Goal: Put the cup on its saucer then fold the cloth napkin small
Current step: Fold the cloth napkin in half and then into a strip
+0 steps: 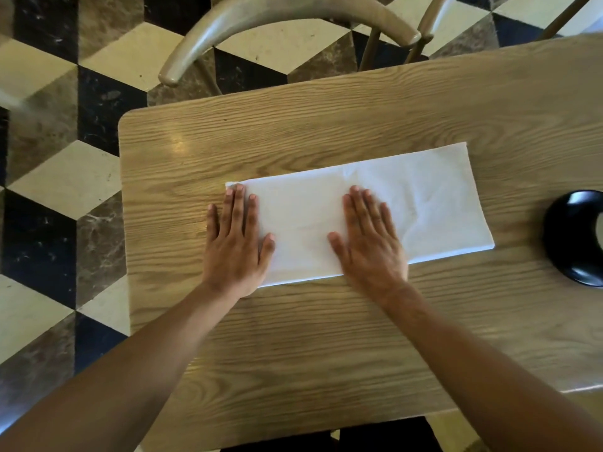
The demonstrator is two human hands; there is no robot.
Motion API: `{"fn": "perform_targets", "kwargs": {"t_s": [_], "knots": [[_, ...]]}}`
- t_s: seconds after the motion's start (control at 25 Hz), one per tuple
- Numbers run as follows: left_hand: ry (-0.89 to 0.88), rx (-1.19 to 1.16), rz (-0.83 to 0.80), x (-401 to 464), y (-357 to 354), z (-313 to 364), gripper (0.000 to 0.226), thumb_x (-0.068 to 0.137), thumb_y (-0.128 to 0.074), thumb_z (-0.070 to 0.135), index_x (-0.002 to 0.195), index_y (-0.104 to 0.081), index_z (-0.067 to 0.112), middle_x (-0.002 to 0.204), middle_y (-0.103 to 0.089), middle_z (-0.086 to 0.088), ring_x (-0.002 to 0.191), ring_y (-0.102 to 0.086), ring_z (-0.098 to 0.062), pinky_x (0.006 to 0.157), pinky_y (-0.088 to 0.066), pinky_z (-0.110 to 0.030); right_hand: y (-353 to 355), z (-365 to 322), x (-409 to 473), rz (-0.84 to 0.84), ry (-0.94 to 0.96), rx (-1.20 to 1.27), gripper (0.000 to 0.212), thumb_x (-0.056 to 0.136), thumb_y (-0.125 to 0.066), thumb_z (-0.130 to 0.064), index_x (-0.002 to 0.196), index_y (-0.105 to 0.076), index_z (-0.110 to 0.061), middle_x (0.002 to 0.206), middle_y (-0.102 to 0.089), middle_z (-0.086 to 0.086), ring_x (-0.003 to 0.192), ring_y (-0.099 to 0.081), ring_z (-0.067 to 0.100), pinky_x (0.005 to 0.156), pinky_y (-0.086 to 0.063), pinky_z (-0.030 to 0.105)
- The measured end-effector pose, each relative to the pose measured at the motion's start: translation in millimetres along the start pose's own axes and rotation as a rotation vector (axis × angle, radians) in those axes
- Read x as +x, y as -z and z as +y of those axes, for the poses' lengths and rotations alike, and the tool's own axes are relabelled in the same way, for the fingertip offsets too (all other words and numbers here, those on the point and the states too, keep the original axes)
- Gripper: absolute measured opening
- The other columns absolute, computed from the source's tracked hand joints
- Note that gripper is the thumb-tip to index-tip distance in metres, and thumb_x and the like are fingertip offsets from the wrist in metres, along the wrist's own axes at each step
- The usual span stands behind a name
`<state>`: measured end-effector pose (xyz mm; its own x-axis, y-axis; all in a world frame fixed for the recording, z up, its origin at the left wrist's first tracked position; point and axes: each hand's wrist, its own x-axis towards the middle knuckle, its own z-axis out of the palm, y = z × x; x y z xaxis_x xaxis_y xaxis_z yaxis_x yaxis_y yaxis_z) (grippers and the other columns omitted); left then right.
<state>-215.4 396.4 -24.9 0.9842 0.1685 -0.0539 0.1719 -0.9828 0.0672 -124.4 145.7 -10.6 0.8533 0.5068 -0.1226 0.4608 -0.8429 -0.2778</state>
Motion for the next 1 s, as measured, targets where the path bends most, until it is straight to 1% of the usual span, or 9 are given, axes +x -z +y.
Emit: {"fn": "perform_targets", "kwargs": {"t_s": [0.12,0.2,0.32,0.44,0.6,0.76,0.84,0.92,1.0], "knots": [[0.0,0.001,0.015,0,-1,0,0.076,0.104,-0.02,0.053,0.163,-0.012,0.006,0.172,-0.006,-0.018,0.161,-0.003,-0.034,0.128,-0.007,-0.059,14,66,-7,0.024,-0.001,-0.033,0.073,0.104,-0.028,-0.054,0.162,-0.015,-0.012,0.171,-0.01,0.005,0.158,-0.003,0.017,0.128,-0.008,0.043],[-0.004,0.0,0.018,0,-1,-1,0.076,0.104,-0.017,0.055,0.163,-0.012,0.007,0.172,-0.006,-0.018,0.161,-0.003,-0.034,0.128,-0.006,-0.058,25,104,-12,0.024,-0.043,-0.051,0.073,0.104,-0.025,-0.056,0.163,-0.012,-0.015,0.172,-0.008,0.003,0.158,-0.001,0.015,0.128,-0.007,0.042],[-0.003,-0.005,0.014,0,1,0,0.077,0.104,-0.018,0.055,0.163,-0.012,0.007,0.173,-0.005,-0.018,0.161,-0.002,-0.033,0.128,-0.006,-0.058,37,137,-15,0.014,-0.082,-0.077,0.075,0.103,-0.022,-0.059,0.163,-0.009,-0.015,0.172,-0.006,0.003,0.158,0.001,0.013,0.128,-0.006,0.041],[0.003,-0.004,0.013,0,2,0,0.077,0.103,-0.025,0.052,0.163,-0.011,0.006,0.172,-0.006,-0.018,0.161,-0.003,-0.034,0.127,-0.009,-0.06,38,138,-15,0.023,-0.081,-0.074,0.077,0.102,-0.027,-0.056,0.163,-0.01,-0.013,0.172,-0.006,0.004,0.158,0.001,0.014,0.128,-0.007,0.042],[0.011,0.0,0.002,1,5,3,0.077,0.102,-0.028,0.05,0.162,-0.014,0.004,0.172,-0.008,-0.02,0.16,-0.005,-0.035,0.126,-0.011,-0.062,43,134,-15,0.002,-0.079,-0.068,0.077,0.102,-0.027,-0.056,0.163,-0.01,-0.011,0.172,-0.005,0.004,0.158,0.001,0.014,0.129,-0.005,0.041],[0.037,-0.06,-0.058,0,12,4,0.084,0.102,-0.017,0.06,0.162,-0.011,0.001,0.172,-0.003,-0.019,0.161,-0.001,-0.033,0.127,-0.007,-0.061,50,126,-13,-0.021,-0.13,0.008,0.077,0.101,-0.026,-0.055,0.162,-0.012,-0.01,0.172,-0.005,0.004,0.158,0.002,0.015,0.129,-0.002,0.039],[0.042,-0.095,-0.053,-4,19,-1,0.086,0.103,-0.013,0.063,0.162,-0.01,0.002,0.172,-0.001,-0.019,0.161,-0.001,-0.033,0.128,-0.005,-0.059,53,120,-12,0.035,-0.131,0.037,0.073,0.103,-0.027,-0.051,0.162,-0.015,-0.01,0.172,-0.007,0.005,0.158,0.001,0.018,0.128,0.001,0.038],[0.002,-0.096,-0.009,-15,26,-4,0.083,0.104,-0.017,0.061,0.162,-0.01,0.002,0.173,-0.001,-0.018,0.161,-0.002,-0.034,0.128,-0.006,-0.058,57,120,-14,0.096,-0.142,0.02,0.07,0.105,-0.027,-0.049,0.162,-0.016,-0.01,0.171,-0.007,0.006,0.159,0.001,0.02,0.128,0.002,0.039],[-0.096,-0.091,0.031,-26,30,4,0.079,0.105,-0.025,0.055,0.162,-0.012,0.002,0.173,-0.004,-0.018,0.16,-0.004,-0.035,0.128,-0.01,-0.058,62,114,-14,0.095,-0.169,0.018,0.071,0.105,-0.025,-0.05,0.162,-0.013,-0.008,0.172,-0.004,0.008,0.158,0.003,0.023,0.128,0.003,0.041]]}}
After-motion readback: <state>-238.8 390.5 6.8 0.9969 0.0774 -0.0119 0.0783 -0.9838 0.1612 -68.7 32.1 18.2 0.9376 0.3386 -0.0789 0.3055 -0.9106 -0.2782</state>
